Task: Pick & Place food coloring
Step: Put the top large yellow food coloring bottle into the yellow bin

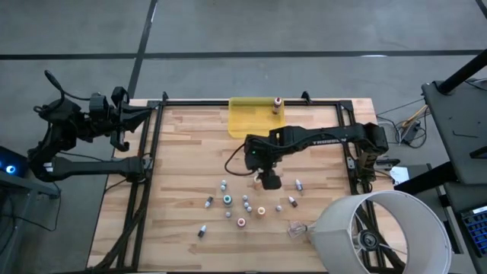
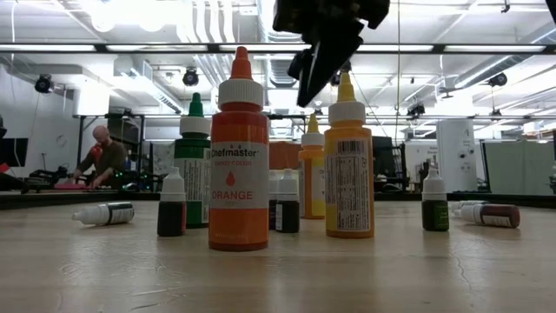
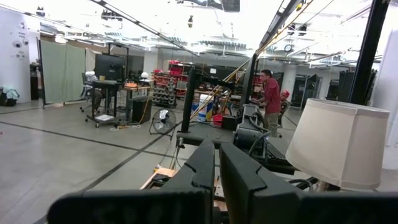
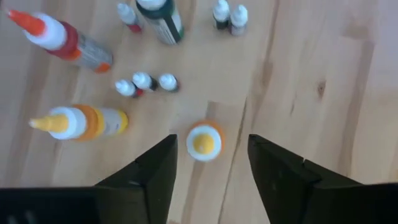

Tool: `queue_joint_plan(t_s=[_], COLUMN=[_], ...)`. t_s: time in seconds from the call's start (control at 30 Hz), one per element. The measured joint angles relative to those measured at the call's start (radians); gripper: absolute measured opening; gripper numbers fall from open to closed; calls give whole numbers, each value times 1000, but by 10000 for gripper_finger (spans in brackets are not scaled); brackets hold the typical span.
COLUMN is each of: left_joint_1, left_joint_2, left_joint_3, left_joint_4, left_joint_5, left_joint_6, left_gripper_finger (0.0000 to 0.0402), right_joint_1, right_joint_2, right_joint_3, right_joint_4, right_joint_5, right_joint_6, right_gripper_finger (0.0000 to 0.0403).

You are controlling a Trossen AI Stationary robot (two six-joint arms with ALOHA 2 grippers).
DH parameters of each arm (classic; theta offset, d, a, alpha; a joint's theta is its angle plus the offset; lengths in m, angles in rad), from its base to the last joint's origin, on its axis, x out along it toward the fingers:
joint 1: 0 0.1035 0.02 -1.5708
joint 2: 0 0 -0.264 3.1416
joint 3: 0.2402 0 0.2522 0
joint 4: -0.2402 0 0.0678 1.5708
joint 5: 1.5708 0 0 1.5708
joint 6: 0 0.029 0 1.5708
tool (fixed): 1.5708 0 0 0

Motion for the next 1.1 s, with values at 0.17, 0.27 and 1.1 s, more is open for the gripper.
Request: queue_joint_plan(t_s=[0.17,0.27,1.1], left_joint_1=[0,0,0], left_joint_2=[0,0,0], left_joint_3=[0,0,0], left_joint_4=[0,0,0], left_joint_5=[0,0,0], left_joint_6=[0,0,0], left_gripper_finger=[0,0,0], right_joint_1=[0,0,3], right_joint_2=[3,11,14], right_joint_3=[-1,-10,-157], right_joint_4=[26,31,145], right_joint_5=[-2,-3,-12], right_joint_6=[6,6,1], right_gripper_finger=[194,194,194])
